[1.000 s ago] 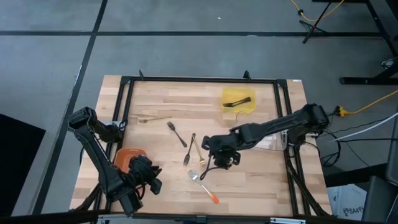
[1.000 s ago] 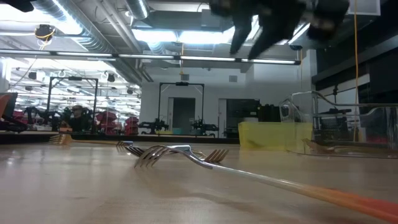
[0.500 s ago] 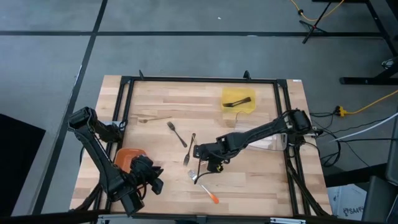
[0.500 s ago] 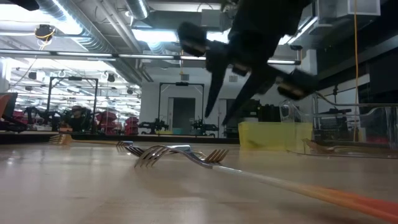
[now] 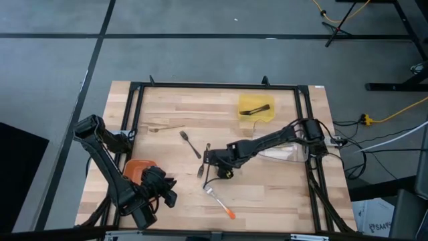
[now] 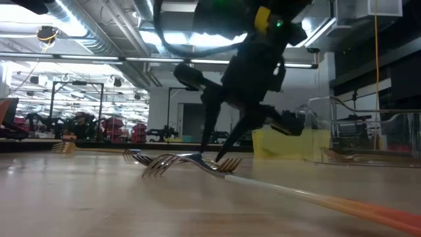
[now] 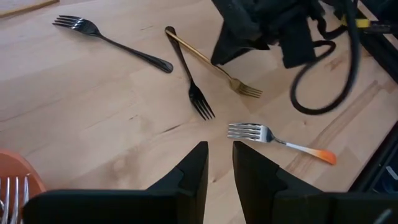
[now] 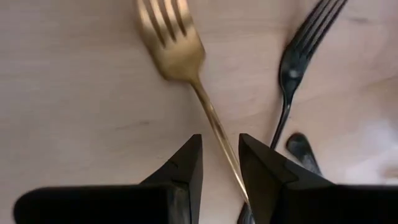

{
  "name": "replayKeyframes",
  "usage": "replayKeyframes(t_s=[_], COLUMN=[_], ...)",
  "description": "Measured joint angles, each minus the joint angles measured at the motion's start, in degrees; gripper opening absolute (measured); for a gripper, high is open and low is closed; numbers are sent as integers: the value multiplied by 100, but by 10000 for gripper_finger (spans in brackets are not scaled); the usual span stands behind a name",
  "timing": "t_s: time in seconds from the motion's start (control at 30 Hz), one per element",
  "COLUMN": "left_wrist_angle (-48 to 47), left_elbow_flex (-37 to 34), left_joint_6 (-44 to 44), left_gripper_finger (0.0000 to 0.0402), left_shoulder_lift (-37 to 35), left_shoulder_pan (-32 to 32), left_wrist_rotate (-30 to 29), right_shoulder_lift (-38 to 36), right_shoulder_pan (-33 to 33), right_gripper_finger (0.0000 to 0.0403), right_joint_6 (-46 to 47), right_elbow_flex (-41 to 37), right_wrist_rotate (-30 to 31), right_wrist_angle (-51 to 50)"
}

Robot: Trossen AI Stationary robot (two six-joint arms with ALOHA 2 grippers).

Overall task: Sort silverware by color (type)
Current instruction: Put the gold fork into the transparent bin

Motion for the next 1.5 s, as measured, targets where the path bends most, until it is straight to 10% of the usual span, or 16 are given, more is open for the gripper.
replayKeyframes(t_s=[0.53, 1.5], left_wrist_angle=[35, 33], left_elbow_flex=[-2, -2], left_joint_6=[0, 2], left_gripper_finger=[68, 68], left_shoulder_lift=[0, 0], left_shoulder_pan=[12, 10], left_wrist_rotate=[-2, 2], right_shoulder_lift=[30, 10], right_shoulder_pan=[-224, -209], right_gripper_finger=[95, 95], right_joint_6=[6, 1880], right_elbow_flex=[0, 16], right_wrist_rotate=[-944, -537], right_wrist_angle=[8, -784])
